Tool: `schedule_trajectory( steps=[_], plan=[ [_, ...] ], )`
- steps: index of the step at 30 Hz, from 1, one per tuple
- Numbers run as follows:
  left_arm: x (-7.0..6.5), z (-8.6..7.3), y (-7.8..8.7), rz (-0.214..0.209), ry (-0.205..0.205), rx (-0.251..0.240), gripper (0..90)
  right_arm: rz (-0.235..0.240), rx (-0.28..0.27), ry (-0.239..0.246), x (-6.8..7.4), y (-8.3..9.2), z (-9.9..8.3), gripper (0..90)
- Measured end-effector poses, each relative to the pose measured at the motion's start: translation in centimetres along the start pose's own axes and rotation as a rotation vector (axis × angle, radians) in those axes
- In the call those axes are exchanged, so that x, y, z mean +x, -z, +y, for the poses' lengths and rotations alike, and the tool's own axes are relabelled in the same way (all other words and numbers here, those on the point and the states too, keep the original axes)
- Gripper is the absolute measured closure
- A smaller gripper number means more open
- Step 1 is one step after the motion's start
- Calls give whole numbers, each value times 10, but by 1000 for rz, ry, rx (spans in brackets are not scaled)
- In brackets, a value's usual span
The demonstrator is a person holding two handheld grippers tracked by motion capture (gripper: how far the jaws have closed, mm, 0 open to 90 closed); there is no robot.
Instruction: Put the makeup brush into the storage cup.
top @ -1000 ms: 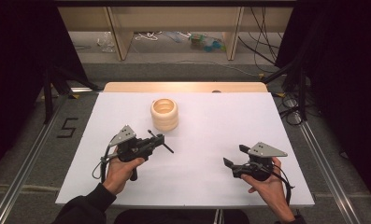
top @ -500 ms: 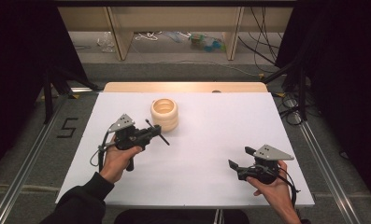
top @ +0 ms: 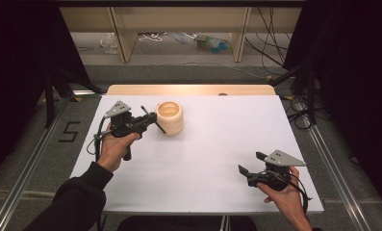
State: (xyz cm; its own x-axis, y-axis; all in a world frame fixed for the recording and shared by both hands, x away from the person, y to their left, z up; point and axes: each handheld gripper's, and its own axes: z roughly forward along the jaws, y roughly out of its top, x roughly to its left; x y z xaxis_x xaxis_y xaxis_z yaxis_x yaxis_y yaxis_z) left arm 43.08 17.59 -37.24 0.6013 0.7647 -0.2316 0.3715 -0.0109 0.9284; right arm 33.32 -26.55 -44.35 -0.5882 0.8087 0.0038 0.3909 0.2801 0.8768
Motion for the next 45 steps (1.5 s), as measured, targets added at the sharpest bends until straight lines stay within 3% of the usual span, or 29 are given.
schedule_trajectory(
  steps=[2, 16, 22, 25, 30, 36, 41, 45],
  plan=[
    [1, 4, -1, 6, 0, -5, 831, 11, 8, -15, 1, 1, 0, 186],
    [10, 30, -12, 55, -36, 12, 830, 16, -2, 11, 2, -2, -1, 185],
    [14, 39, -19, 72, -32, 12, 830, 19, -3, 10, 2, -2, 0, 187],
    [17, 42, -23, 84, -30, 15, 830, 25, -15, 11, 3, -3, -1, 187],
    [20, 44, -30, 100, -21, 14, 831, 26, 15, 4, 3, -2, 0, 187],
    [21, 47, -37, 102, -13, 16, 830, 24, -1, 7, 3, -3, 0, 188],
    [22, 48, -47, 121, -36, 33, 830, 29, 5, 3, 3, -3, 0, 188],
    [26, 46, -57, 125, -16, 38, 830, 21, 12, 14, 3, -2, 1, 189]
  ],
)
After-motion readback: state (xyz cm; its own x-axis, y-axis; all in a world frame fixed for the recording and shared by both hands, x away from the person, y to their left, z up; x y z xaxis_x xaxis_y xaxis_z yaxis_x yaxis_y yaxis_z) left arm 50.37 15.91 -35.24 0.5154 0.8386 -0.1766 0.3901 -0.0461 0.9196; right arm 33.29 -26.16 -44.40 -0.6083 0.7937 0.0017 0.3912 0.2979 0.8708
